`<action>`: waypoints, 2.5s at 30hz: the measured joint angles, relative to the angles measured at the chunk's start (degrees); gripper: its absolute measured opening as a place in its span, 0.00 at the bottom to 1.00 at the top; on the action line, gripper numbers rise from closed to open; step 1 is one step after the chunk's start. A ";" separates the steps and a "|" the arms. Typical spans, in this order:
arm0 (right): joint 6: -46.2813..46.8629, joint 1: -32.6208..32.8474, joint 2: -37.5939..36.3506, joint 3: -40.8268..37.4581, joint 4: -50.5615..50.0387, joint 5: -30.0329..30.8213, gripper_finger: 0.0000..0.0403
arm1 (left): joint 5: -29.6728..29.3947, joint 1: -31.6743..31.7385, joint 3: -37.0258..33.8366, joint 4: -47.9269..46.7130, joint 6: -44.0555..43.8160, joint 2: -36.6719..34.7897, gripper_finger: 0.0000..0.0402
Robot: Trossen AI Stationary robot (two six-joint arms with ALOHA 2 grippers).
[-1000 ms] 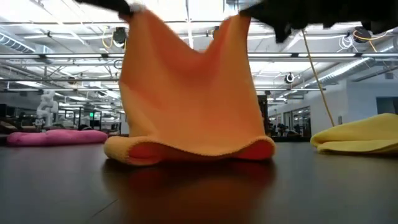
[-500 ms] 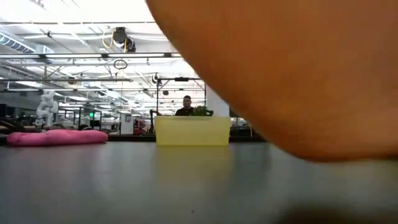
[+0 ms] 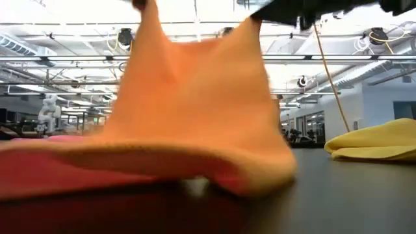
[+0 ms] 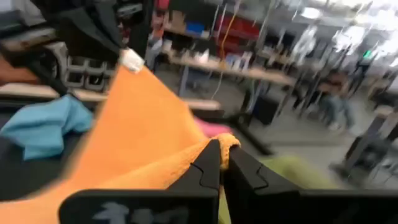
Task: Fold microfiber towels
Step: Fold the orange towel
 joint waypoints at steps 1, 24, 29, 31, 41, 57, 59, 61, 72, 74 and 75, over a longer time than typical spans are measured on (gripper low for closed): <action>1.85 -1.16 0.00 -0.97 -0.44 -1.52 0.00 | 0.41 0.76 -0.89 0.37 -0.57 0.13 0.01; 19.41 3.41 -0.70 -6.30 50.05 -54.01 0.00 | 21.56 -12.85 3.30 36.03 22.47 -2.40 0.01; 11.50 4.48 -2.86 -5.54 40.83 -32.21 0.00 | 10.87 -13.32 4.47 35.88 27.44 -2.46 0.01; 7.45 3.78 -2.72 -5.63 35.54 -26.41 0.00 | 7.30 -12.13 4.46 30.48 24.89 -2.49 0.01; 9.94 -2.95 -2.76 -5.62 6.93 -15.45 0.00 | 7.22 -1.38 -2.30 1.46 -5.67 -2.53 0.01; 14.32 -8.60 12.05 -5.62 16.08 -12.38 0.00 | 6.92 9.07 -12.09 -6.81 -6.31 -2.50 0.01; 13.41 -8.92 14.83 -5.62 20.52 -12.45 0.00 | 6.81 10.37 -11.59 -8.69 -4.34 -2.51 0.01; 11.59 -9.36 16.86 -5.62 23.94 -11.95 0.00 | 6.68 11.32 -11.17 -10.91 -2.79 -2.51 0.01; -12.93 -9.62 12.63 -5.62 27.69 5.09 0.00 | -4.72 13.69 -10.60 -13.74 9.68 -2.59 0.01; -16.58 -8.98 9.94 -5.62 27.60 7.00 0.00 | -7.40 13.74 -10.60 -13.75 10.18 -3.36 0.01; -17.34 -8.59 8.69 -5.62 27.59 7.71 0.00 | -8.20 13.77 -10.56 -13.68 10.05 -3.78 0.01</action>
